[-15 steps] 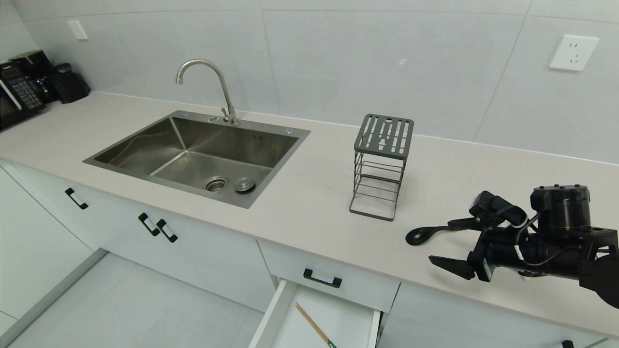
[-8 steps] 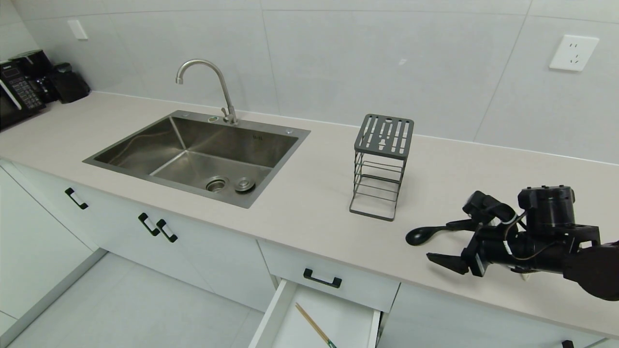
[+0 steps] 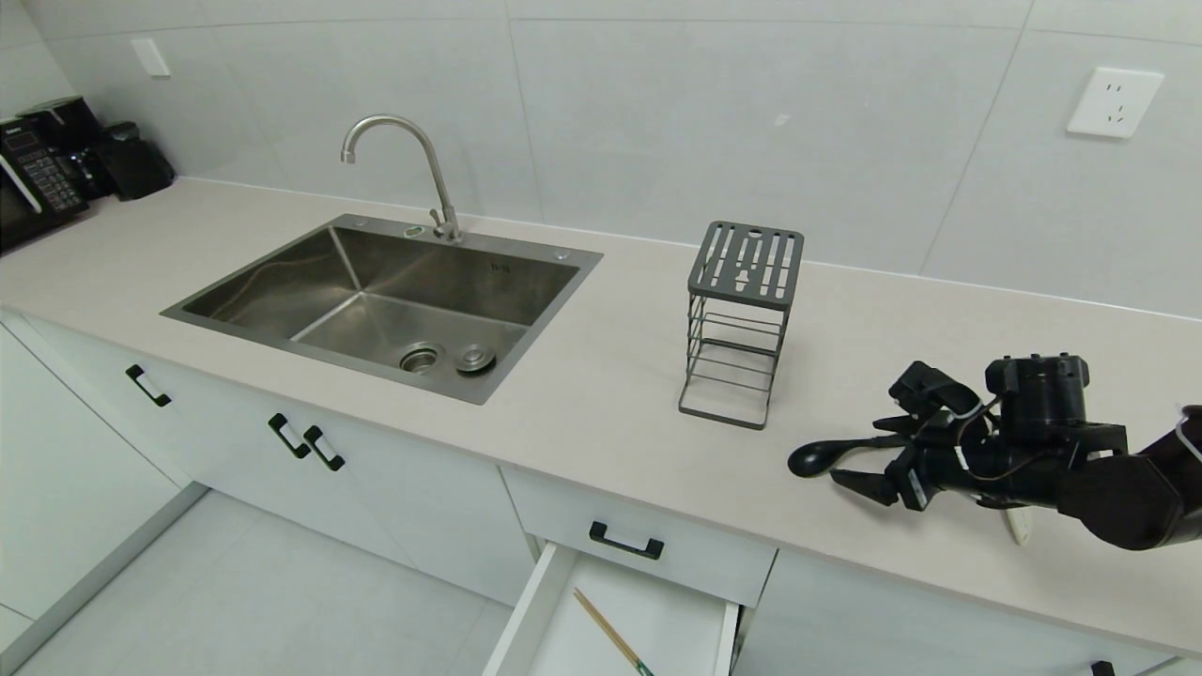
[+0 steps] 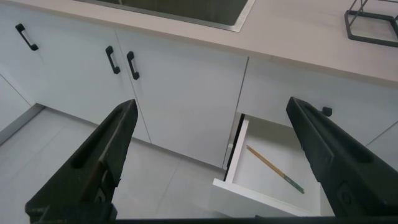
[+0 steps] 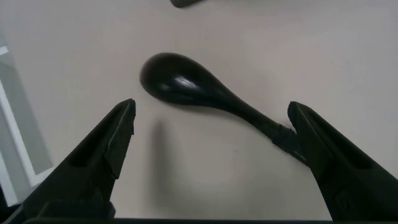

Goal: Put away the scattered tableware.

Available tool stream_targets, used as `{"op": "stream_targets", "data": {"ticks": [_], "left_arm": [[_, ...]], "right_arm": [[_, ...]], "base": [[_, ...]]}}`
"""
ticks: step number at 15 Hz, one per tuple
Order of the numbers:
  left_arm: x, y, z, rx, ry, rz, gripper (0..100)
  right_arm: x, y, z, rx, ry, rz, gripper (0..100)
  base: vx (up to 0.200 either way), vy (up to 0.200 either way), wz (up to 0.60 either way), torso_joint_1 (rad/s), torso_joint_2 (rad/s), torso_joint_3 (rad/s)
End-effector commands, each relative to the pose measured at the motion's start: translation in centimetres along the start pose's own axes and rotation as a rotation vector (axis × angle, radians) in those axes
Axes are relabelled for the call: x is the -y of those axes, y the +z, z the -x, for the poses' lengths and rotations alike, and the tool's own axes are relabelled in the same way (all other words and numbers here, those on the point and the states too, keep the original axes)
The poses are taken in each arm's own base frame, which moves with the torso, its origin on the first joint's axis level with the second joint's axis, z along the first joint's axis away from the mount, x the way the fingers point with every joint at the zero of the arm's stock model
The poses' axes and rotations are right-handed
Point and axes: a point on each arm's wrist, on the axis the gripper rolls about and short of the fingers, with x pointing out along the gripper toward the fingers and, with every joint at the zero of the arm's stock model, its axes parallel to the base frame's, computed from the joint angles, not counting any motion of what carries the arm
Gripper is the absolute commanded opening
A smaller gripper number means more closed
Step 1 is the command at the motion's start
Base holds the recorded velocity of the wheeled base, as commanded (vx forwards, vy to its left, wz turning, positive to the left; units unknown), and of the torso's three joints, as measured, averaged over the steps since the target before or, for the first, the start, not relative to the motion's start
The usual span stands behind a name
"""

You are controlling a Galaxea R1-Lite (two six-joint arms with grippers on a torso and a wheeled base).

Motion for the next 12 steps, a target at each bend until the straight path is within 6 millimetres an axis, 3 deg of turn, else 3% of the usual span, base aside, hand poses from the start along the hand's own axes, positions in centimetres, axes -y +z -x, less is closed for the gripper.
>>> {"op": "stream_targets", "data": {"ticks": [1, 12], "left_arm": [[0.0, 0.0, 0.0, 0.000, 0.001, 0.000, 100], [0.0, 0.0, 0.0, 0.000, 0.001, 0.000, 100]], "right_arm": [[0.3, -0.6, -0.3, -0.013, 0.000, -0.008, 100], [1.0, -1.3, -3.8, -0.012, 0.009, -0.005, 100]], "base": [[0.000, 0.000, 0.00, 0.000, 0.00, 0.000], [0.000, 0.000, 0.00, 0.000, 0.00, 0.000]]}}
